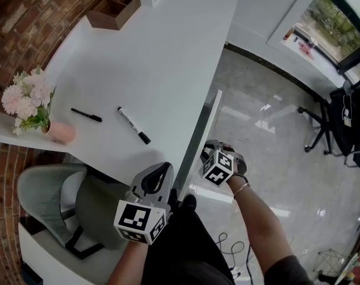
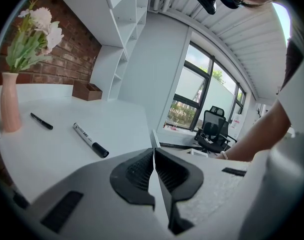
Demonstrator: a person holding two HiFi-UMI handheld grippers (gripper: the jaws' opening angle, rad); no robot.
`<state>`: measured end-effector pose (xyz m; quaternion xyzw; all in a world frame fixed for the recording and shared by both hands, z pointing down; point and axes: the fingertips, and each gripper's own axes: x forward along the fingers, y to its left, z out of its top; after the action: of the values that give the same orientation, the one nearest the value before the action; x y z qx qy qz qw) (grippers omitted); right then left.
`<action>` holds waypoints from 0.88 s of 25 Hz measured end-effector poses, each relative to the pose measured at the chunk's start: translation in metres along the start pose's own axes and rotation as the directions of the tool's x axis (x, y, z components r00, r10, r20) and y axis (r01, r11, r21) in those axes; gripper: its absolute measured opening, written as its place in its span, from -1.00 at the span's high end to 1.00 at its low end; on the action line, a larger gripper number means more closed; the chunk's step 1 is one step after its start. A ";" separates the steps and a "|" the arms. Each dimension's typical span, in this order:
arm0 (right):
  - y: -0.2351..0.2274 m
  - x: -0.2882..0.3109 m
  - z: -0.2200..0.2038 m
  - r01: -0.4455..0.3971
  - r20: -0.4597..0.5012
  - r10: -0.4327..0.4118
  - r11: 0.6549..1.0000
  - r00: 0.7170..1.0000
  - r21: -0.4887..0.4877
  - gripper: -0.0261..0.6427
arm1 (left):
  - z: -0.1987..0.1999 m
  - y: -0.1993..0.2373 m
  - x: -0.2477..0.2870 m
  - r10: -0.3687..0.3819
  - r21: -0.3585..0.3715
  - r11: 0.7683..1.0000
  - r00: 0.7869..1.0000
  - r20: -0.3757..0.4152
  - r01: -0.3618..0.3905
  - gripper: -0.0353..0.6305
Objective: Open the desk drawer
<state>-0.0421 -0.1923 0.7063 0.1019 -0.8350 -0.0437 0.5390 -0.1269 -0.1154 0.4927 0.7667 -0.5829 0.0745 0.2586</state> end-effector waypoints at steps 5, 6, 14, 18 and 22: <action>-0.001 -0.006 -0.014 0.010 -0.006 -0.010 1.000 1.000 0.015 0.67 | 0.000 -0.007 0.003 -0.013 0.010 1.000 1.000 -0.006 0.013 0.84; -0.002 -0.007 -0.016 0.012 -0.006 -0.012 1.000 1.000 0.019 0.67 | 0.000 -0.008 0.003 -0.015 0.011 1.000 1.000 -0.007 0.015 0.84; -0.003 -0.014 -0.033 0.026 -0.013 -0.025 0.999 1.000 0.027 0.67 | -0.003 -0.018 0.008 -0.031 0.020 0.999 0.999 -0.017 0.031 0.84; -0.004 -0.018 -0.040 0.037 -0.017 -0.037 0.999 0.999 0.027 0.67 | -0.003 -0.022 0.009 -0.034 0.025 0.999 0.999 -0.019 0.035 0.84; -0.004 -0.023 -0.050 0.038 -0.018 -0.037 0.999 0.999 0.032 0.67 | -0.003 -0.025 0.010 -0.035 0.029 0.999 0.999 -0.020 0.036 0.84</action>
<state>0.0124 -0.1892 0.7062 0.1266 -0.8289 -0.0395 0.5435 -0.0999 -0.1180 0.4920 0.7798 -0.5655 0.0861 0.2543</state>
